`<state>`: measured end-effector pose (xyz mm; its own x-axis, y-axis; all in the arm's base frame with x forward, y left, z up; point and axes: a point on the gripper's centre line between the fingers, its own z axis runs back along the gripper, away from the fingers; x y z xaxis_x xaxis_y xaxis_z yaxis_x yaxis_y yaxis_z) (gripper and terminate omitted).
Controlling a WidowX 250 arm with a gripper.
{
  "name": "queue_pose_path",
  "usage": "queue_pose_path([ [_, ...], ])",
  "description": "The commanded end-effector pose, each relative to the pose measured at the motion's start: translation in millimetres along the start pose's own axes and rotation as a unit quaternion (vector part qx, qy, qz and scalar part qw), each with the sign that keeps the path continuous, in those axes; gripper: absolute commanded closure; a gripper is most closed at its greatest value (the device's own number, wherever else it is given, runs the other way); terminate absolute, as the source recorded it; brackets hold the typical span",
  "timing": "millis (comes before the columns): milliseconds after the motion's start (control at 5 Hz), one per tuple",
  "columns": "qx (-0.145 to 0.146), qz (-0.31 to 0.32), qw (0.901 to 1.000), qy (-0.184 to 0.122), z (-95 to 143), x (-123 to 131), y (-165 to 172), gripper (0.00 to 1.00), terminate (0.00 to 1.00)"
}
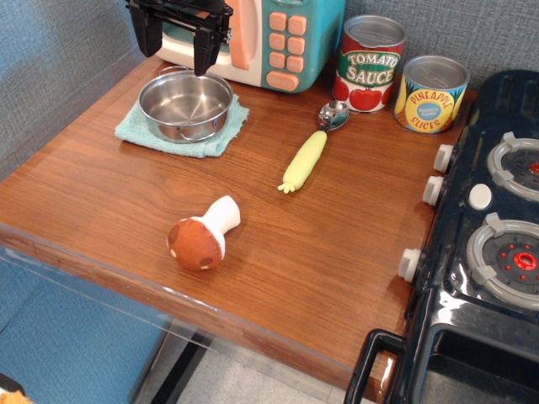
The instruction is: Place mushroom at the left front corner of the table
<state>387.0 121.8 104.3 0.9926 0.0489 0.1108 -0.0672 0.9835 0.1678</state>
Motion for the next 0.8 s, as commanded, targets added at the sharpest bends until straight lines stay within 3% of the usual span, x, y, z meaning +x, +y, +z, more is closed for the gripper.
queue_pose_path([
  [0,0.000,0.000,1.0000,0.000,0.0,0.0,0.0,0.00,0.00],
  [400,0.005,-0.046,0.9984,-0.031,34.2,-51.7,-26.2,0.00,0.00],
  [600,-0.024,-0.052,0.9980,-0.025,39.3,-85.4,-33.4,0.00,0.00],
])
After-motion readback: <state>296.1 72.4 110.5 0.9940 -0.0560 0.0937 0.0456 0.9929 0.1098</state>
